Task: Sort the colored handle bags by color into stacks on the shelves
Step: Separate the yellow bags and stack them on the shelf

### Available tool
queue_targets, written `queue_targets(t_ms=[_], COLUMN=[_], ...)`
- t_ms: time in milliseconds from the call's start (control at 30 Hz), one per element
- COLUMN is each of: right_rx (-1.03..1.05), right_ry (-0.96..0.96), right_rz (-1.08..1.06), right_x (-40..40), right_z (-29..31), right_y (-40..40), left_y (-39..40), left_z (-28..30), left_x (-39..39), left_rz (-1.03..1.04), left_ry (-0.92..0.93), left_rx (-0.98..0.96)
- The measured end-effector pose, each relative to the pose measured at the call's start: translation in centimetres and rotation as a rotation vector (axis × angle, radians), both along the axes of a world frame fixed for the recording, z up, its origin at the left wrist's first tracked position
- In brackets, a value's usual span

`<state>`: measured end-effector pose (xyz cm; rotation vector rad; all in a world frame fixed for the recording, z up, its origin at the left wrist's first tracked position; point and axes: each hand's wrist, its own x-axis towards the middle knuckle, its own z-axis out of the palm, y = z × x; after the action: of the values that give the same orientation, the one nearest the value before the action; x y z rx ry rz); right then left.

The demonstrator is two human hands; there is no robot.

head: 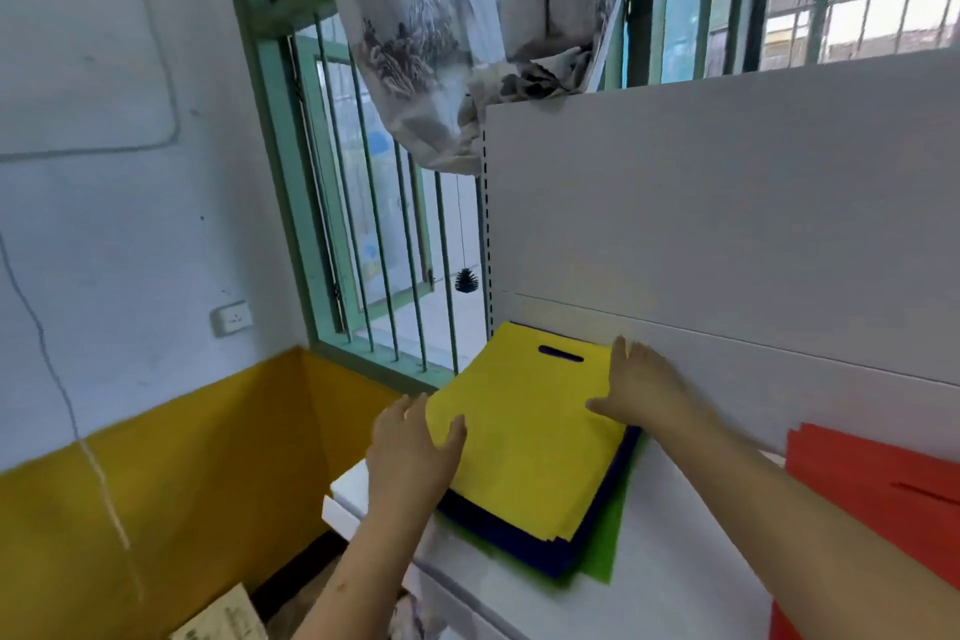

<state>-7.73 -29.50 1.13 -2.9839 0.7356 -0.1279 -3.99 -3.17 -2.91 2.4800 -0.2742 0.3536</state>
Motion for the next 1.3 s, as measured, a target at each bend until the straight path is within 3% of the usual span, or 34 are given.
queue_targets(t_ms=[133,267,433,567,667,733,833,1000,1133,1300], right_rx=[-0.006,-0.120,-0.261,-0.007,0.279,0.367,0.504,0.805,1.300,1.548], right_ry=[0.057,0.049,0.111,-0.012,-0.332,-0.500,-0.573,-0.758,-1.083,-1.240], right_rz=[-0.086,-0.131,-0.152,-0.155,-0.245,-0.294,-0.402,-0.533,-0.600,-0.653], right_x=[2.8,3.4,3.1,1.4,-2.1,-4.8,-8.1,-11.4,-12.1,-13.9], right_z=[-2.8,-4.5,-4.9,-3.3,-1.6,-1.1,-1.6,-5.2,-5.8,-3.5], right_y=[1.3,2.6,5.0,5.2,5.6,5.9,6.4,7.8,8.1,6.7], left_y=[-0.8,-0.8,-1.1,-1.0,-0.7,-1.0,-1.6,-2.1,-3.5,-4.0], left_z=[-2.4,-3.5,-2.7,-1.3,0.4,1.8,4.1,5.3,5.5,6.5], left_x=[3.2,3.5,3.7,3.5,4.1,4.1,2.1,-2.3,-4.4,-5.8], left_rz=[-0.029,-0.017,-0.126,-0.206,-0.292,-0.417,-0.703,-1.036,-1.080,-1.009], left_ry=[0.126,0.074,0.051,0.008,0.043,0.125,0.336,0.670,0.852,0.952], left_rx=[0.193,0.205,0.361,0.614,0.625,0.477,-0.008,-0.526,-0.736,-0.938])
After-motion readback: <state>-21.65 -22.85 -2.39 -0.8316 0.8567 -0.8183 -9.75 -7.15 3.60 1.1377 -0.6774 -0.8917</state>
